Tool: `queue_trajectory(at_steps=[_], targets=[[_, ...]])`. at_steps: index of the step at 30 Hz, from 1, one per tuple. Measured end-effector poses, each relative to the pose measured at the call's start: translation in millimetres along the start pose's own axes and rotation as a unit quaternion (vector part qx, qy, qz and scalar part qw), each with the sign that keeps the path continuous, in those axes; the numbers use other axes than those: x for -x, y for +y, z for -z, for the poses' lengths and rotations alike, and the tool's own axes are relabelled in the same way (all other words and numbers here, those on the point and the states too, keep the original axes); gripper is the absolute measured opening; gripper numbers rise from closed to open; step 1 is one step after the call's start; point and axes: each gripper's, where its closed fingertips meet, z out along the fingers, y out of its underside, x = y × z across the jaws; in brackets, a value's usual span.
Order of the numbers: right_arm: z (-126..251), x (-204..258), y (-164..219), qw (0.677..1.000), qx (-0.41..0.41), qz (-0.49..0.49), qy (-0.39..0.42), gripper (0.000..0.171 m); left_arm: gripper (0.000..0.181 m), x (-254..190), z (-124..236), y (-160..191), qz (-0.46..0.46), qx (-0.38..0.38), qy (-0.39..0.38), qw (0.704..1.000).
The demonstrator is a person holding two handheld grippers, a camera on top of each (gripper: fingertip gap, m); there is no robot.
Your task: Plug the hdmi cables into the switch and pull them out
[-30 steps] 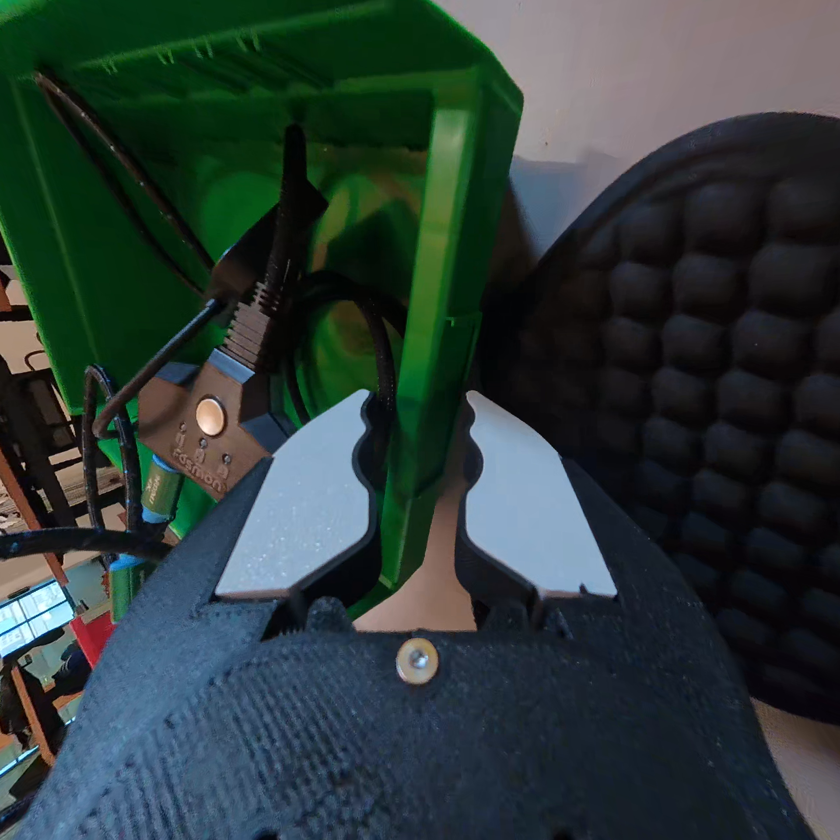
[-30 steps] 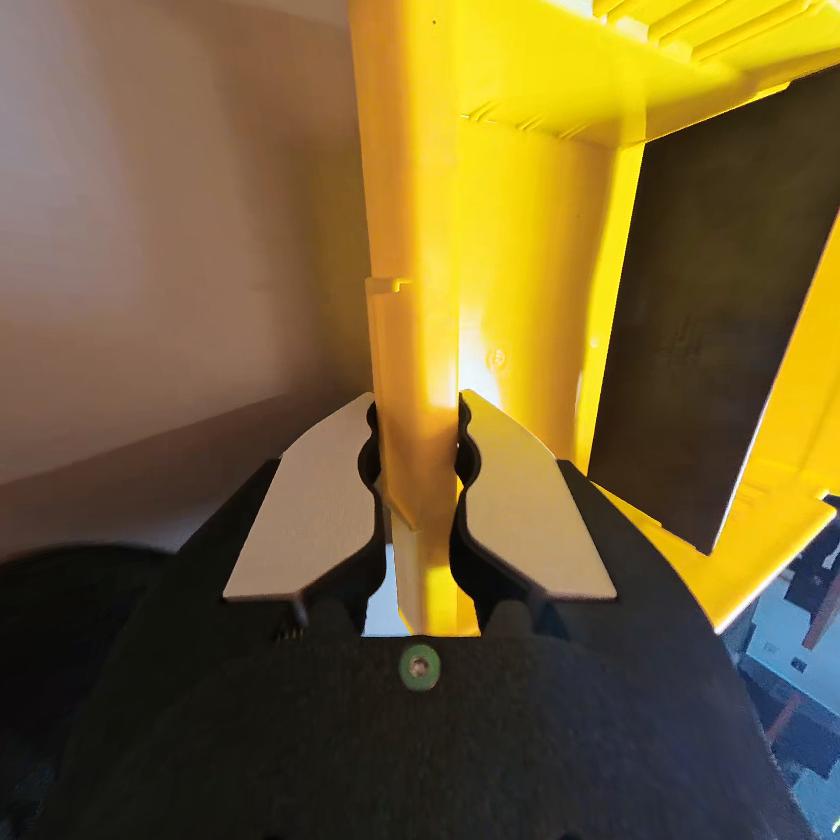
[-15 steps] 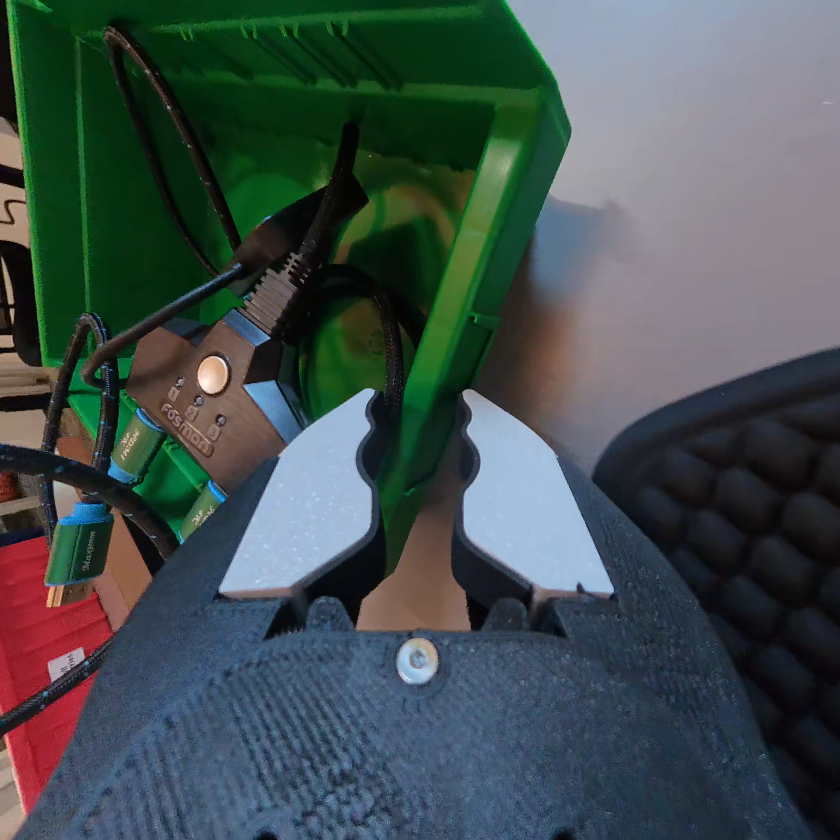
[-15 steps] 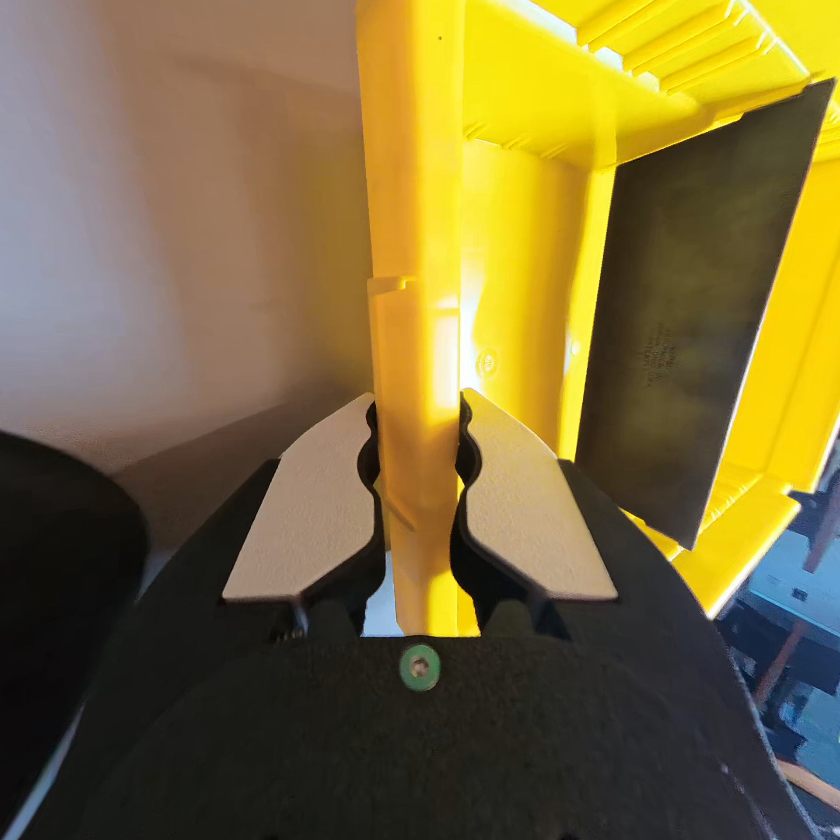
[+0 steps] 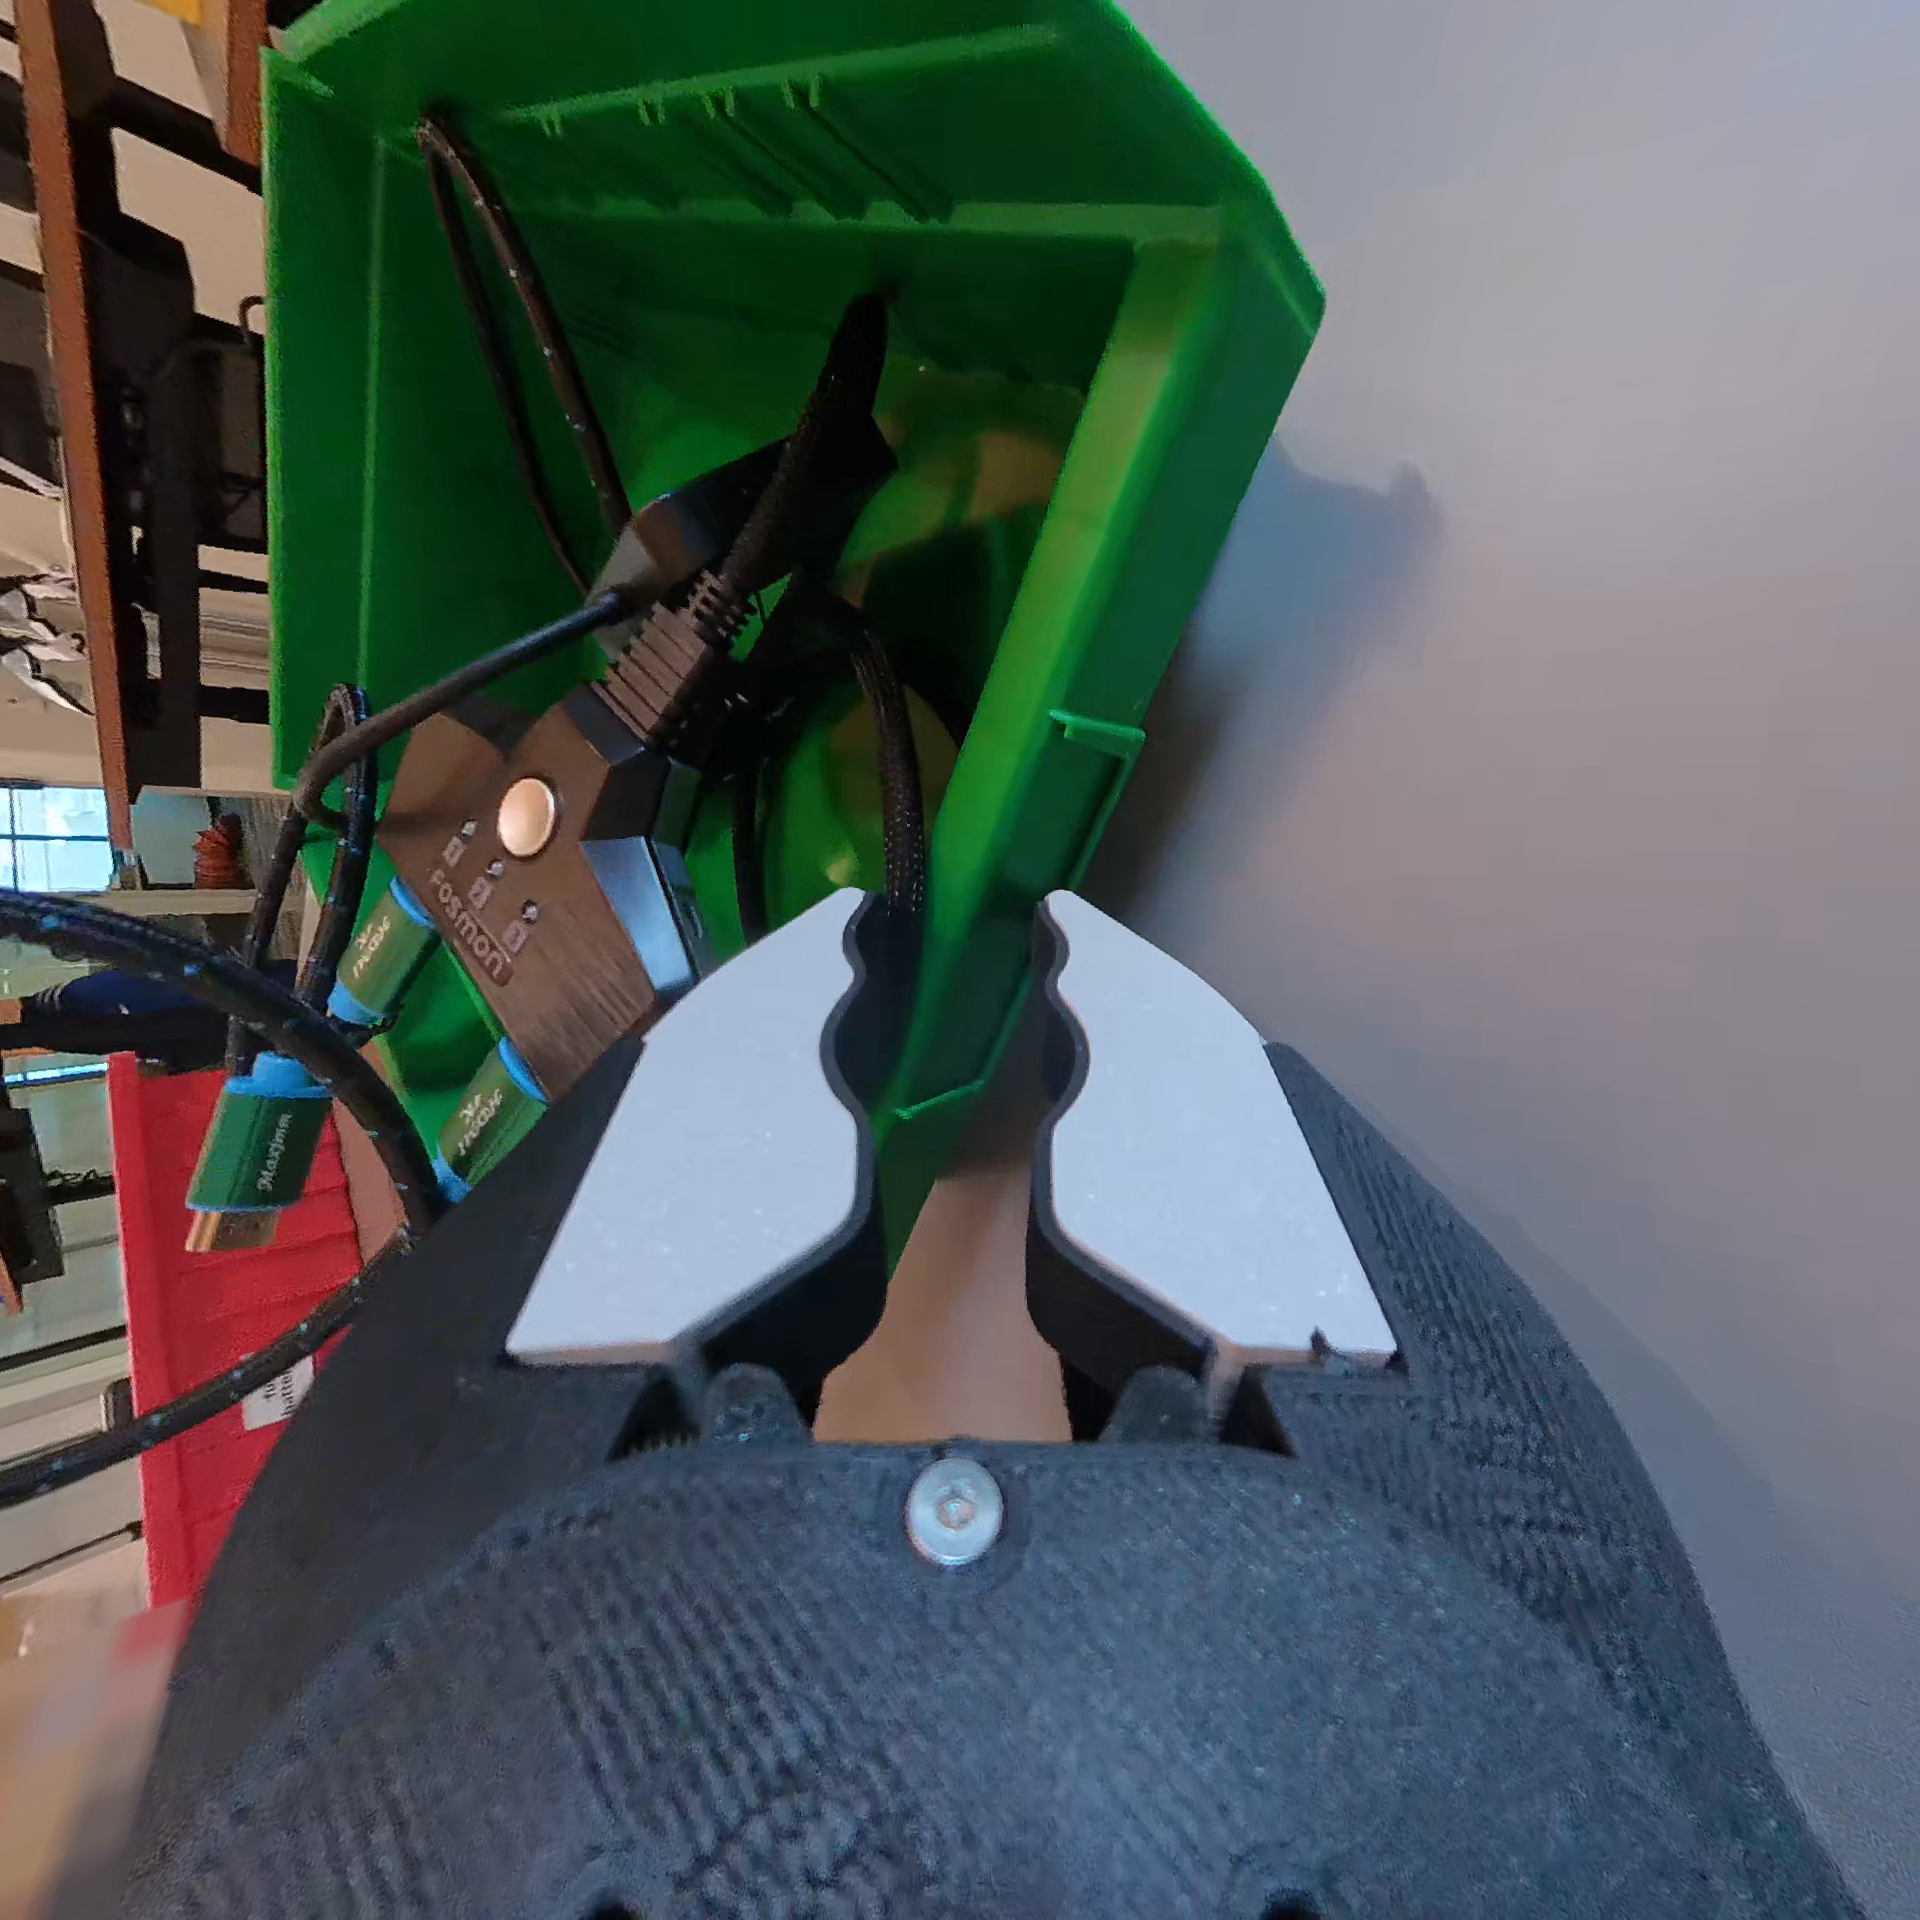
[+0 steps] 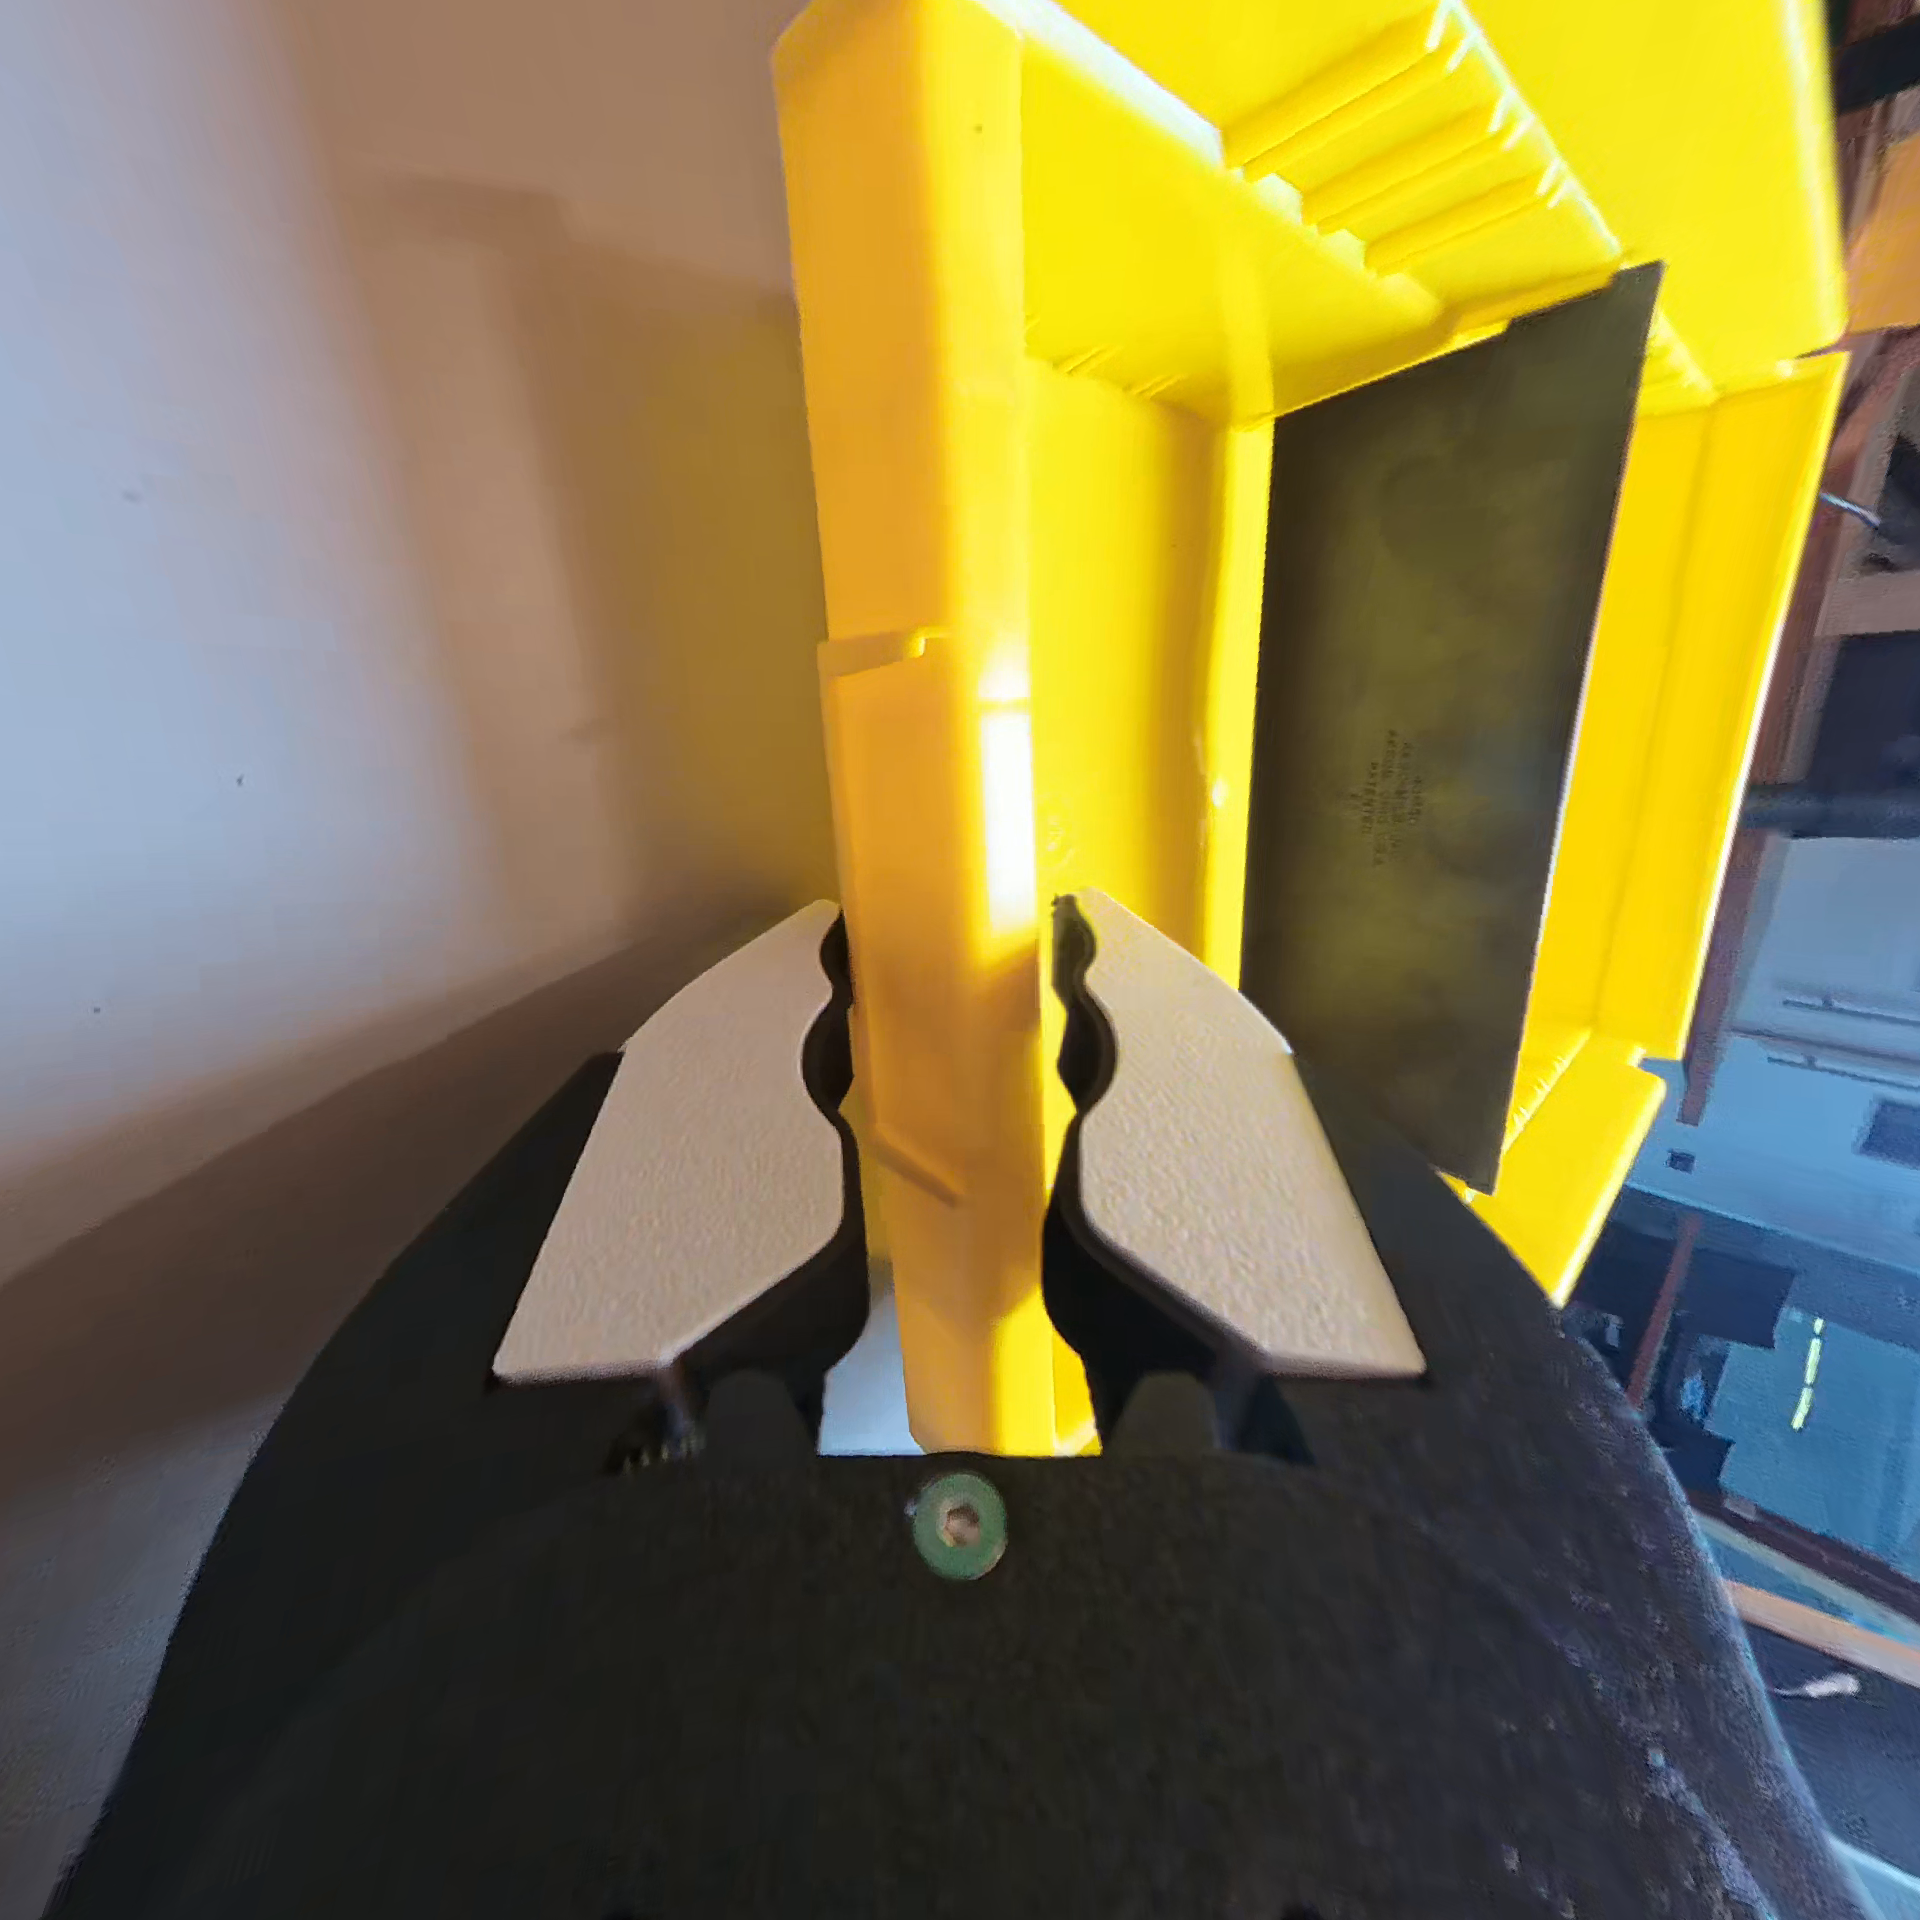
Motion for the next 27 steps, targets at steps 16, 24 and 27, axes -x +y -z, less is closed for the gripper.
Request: queue_trajectory(at_steps=[16, 24, 27], targets=[[88.5, 9.5, -93.4, 0.916, -0.314, -0.245, -0.045, 0.043, 0.035, 109.3, 65.0, 13.0, 0.307, -0.218, 0.014, 0.926], [73.0, 28.7, -92.8, 0.933, -0.287, -0.211, -0.049, 0.042, 0.027, 210.5, 78.2, 18.1, 0.271, -0.182, -0.068, 0.943], [70.9, 30.6, -91.7, 0.933, -0.285, -0.212, -0.053, 0.040, 0.025, 251.4, 101.0, -2.3, 0.264, -0.213, -0.079, 0.937]])
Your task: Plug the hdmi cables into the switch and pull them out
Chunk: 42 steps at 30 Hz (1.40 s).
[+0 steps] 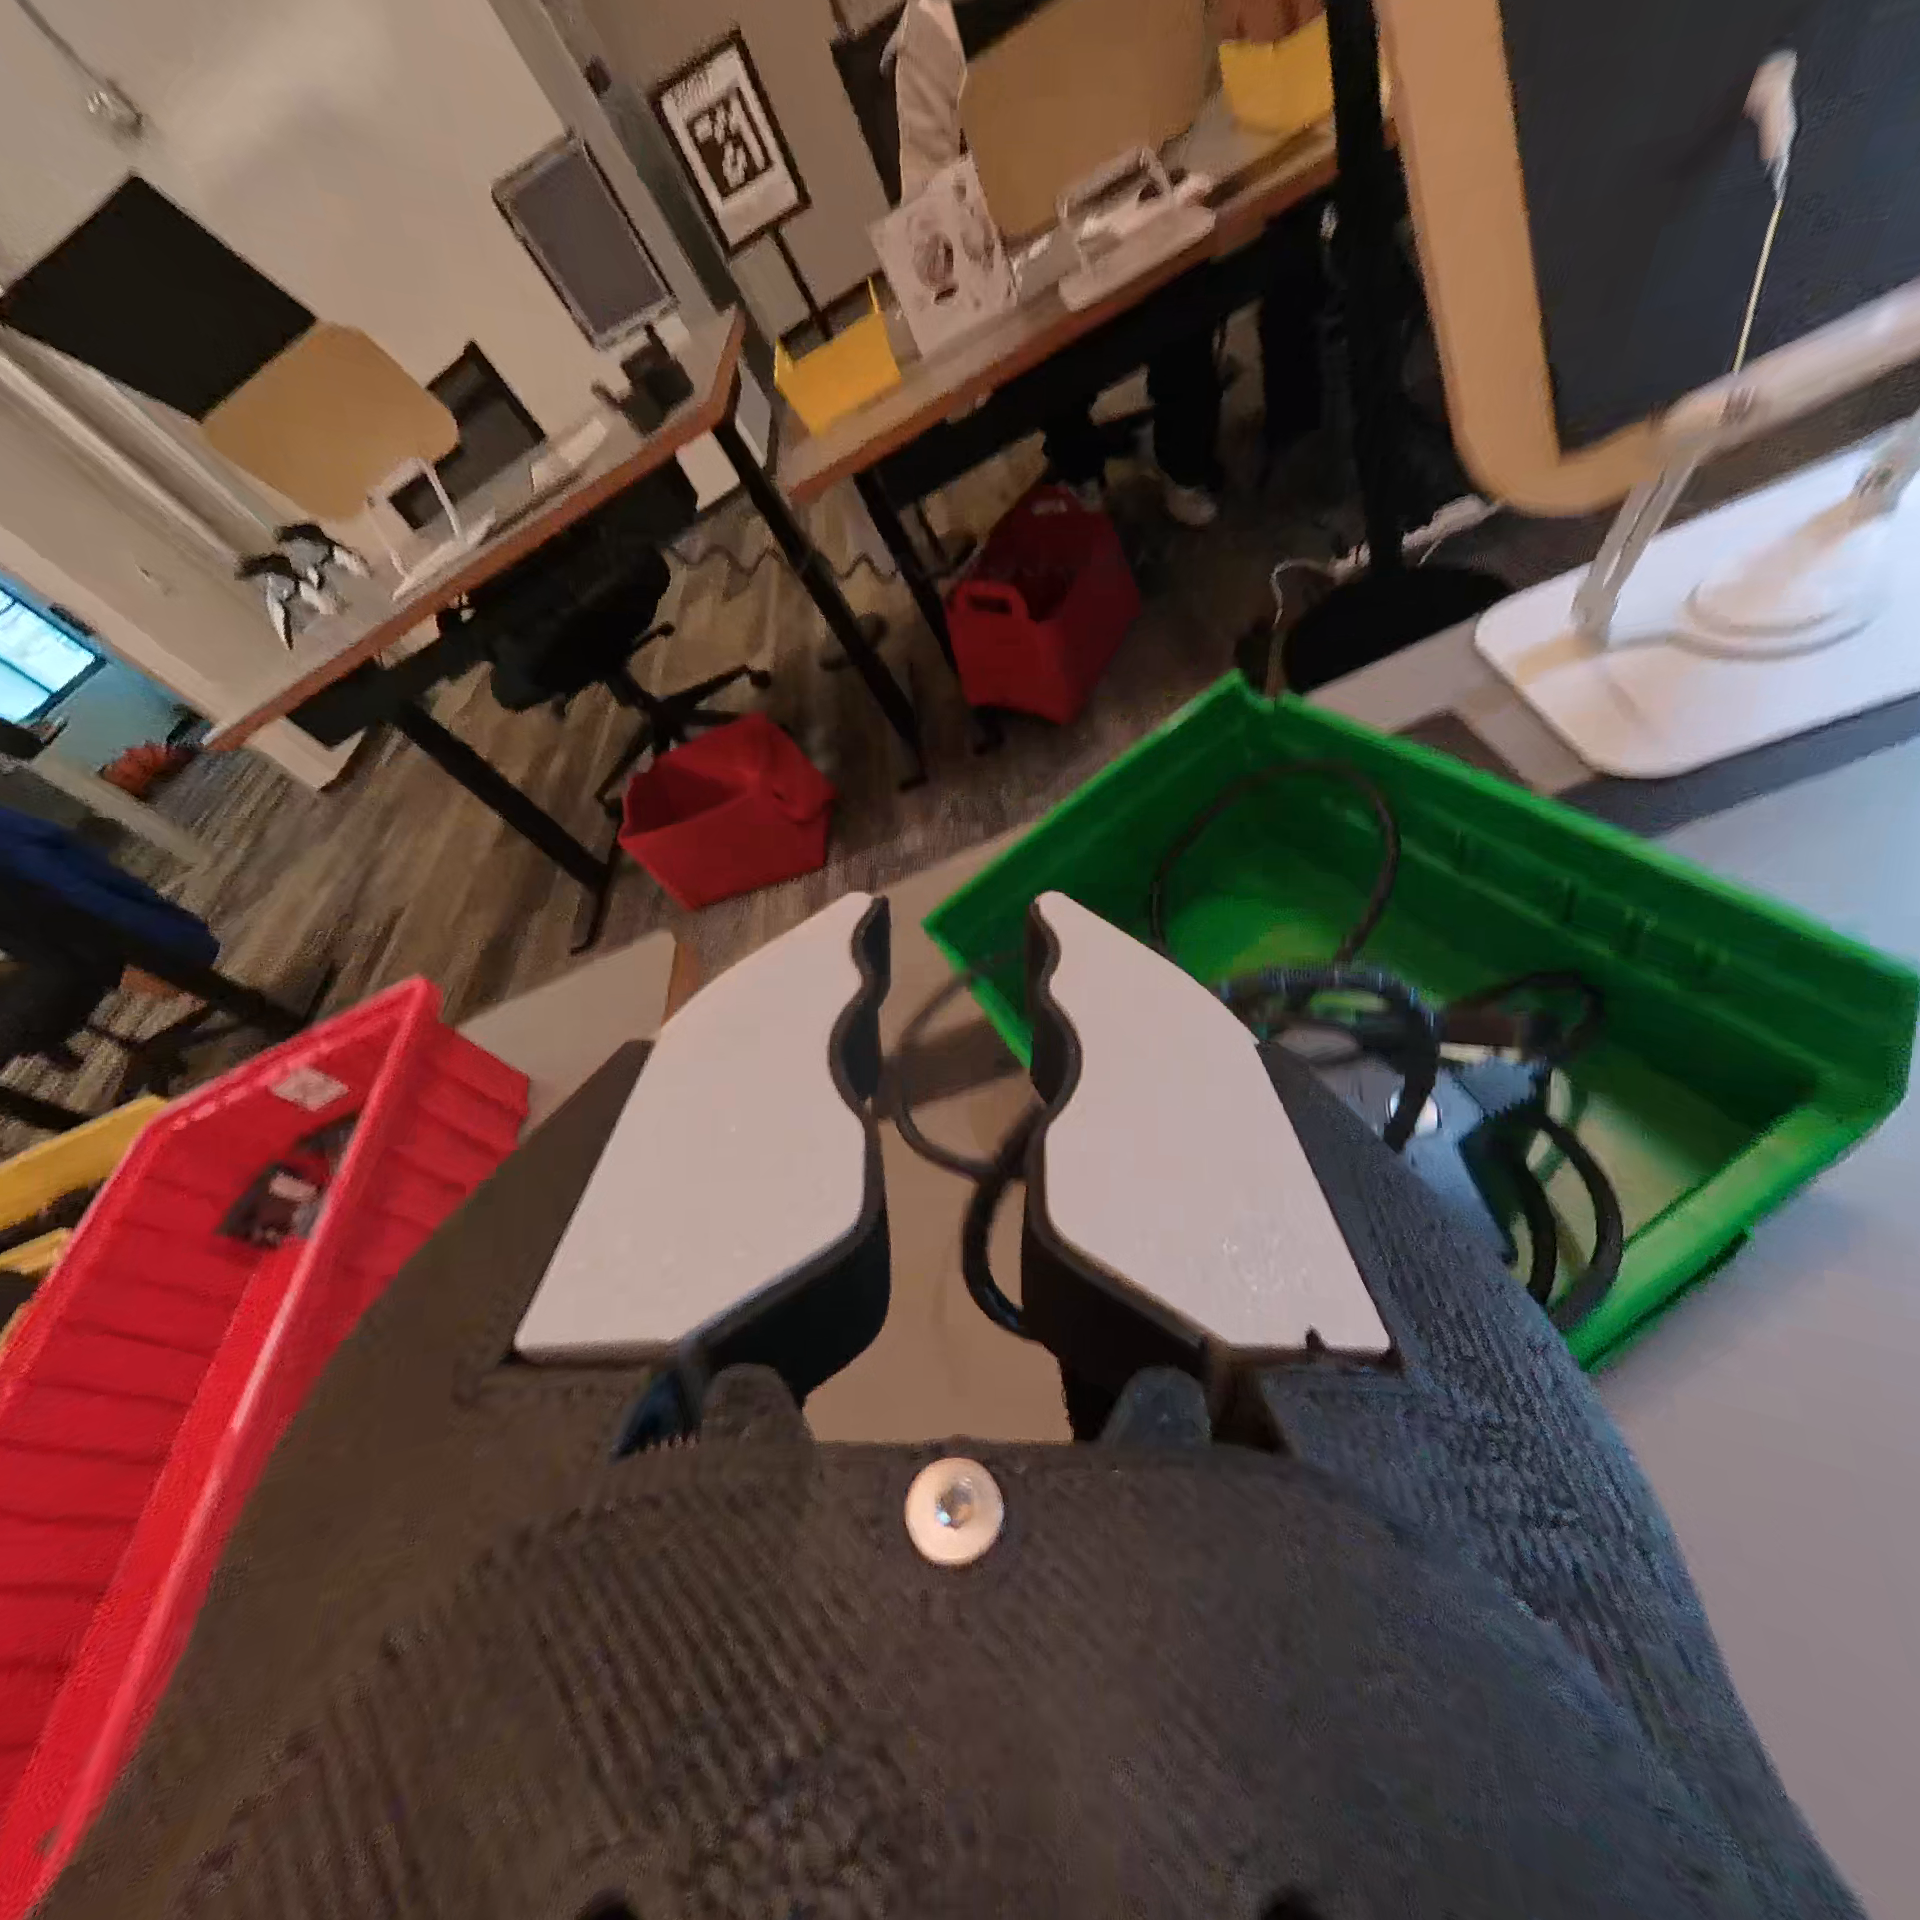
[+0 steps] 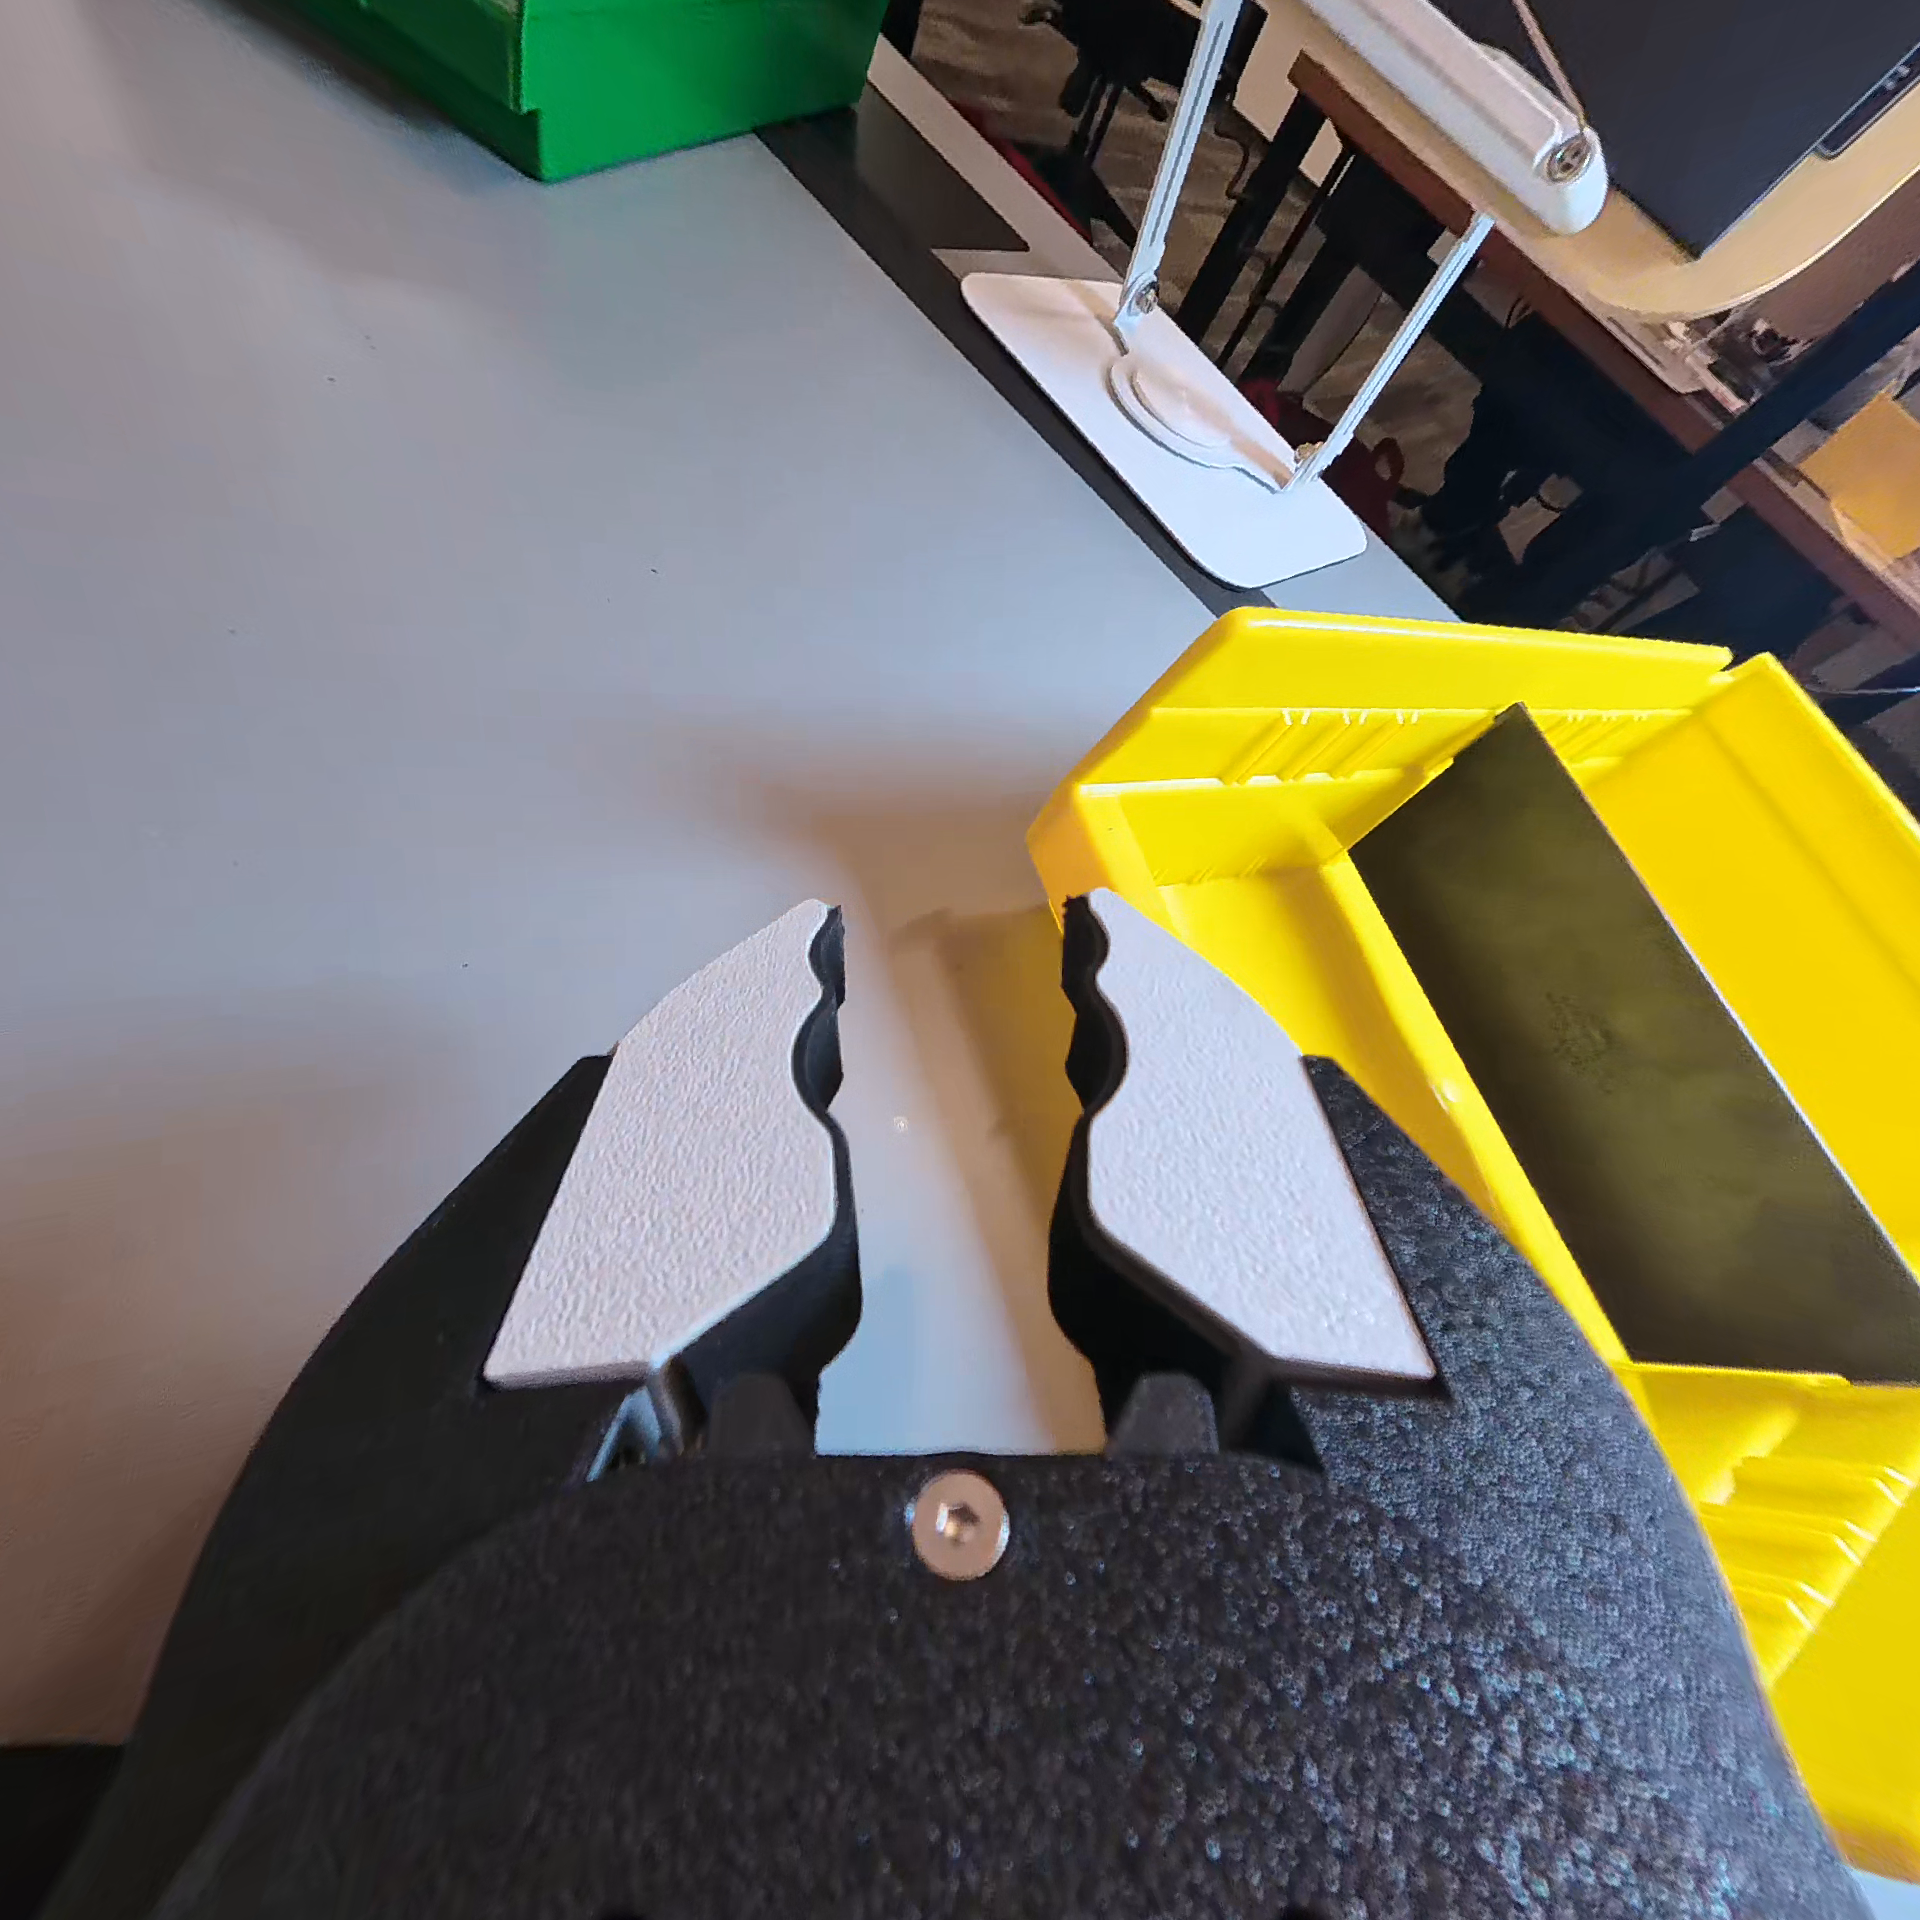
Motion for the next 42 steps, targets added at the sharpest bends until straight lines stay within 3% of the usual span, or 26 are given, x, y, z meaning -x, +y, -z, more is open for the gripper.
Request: queue_trajectory(at_steps=[4, 7, 10, 16, 19, 22, 29, 33, 35, 38, 42], targets=[[-3.0, 1.6, 0.6, 1.000, -0.001, -0.004, -0.004, 0.039, 0.025, 34.8, 1.6, -61.7, 0.020, -0.039, -0.009, 0.999], [-7.4, 4.6, 0.5, 1.000, 0.000, -0.006, -0.012, 0.038, 0.027, 48.5, -21.1, -76.1, 0.002, 0.002, -0.017, 1.000], [-9.8, 7.4, 1.8, 1.000, 0.004, 0.003, -0.012, 0.037, 0.033, 34.9, -63.0, -42.9, -0.052, 0.125, 0.010, 0.991], [-11.5, 13.1, 9.5, 1.000, 0.013, 0.009, -0.021, 0.035, 0.035, -27.1, -125.4, 47.8, -0.107, 0.327, 0.112, 0.932], [-12.4, 14.6, 13.7, 0.999, 0.018, 0.008, -0.025, 0.034, 0.036, -60.9, -136.9, 82.0, -0.082, 0.398, 0.172, 0.897], [-13.9, 16.3, 12.7, 0.999, 0.016, 0.001, -0.033, 0.034, 0.037, -78.9, -151.9, 98.4, -0.047, 0.420, 0.191, 0.886], [-13.8, 21.1, 14.1, 0.999, 0.018, 0.003, -0.044, 0.034, 0.041, -83.7, -147.1, 122.4, -0.017, 0.504, 0.203, 0.840], [-11.9, 20.8, 13.7, 0.999, 0.015, -0.002, -0.046, 0.034, 0.041, -87.6, -136.7, 115.4, 0.012, 0.501, 0.231, 0.834], [-11.7, 20.7, 13.1, 0.999, 0.013, -0.002, -0.048, 0.033, 0.046, -100.5, -129.4, 102.8, 0.011, 0.474, 0.282, 0.834], [-11.9, 22.2, 13.3, 0.999, 0.013, 0.000, -0.052, 0.033, 0.054, -119.7, -106.8, 92.0, -0.057, 0.448, 0.364, 0.815], [-11.8, 24.9, 13.8, 0.998, 0.016, 0.008, -0.054, 0.033, 0.053, -131.9, -89.7, 101.6, -0.171, 0.444, 0.405, 0.780]])
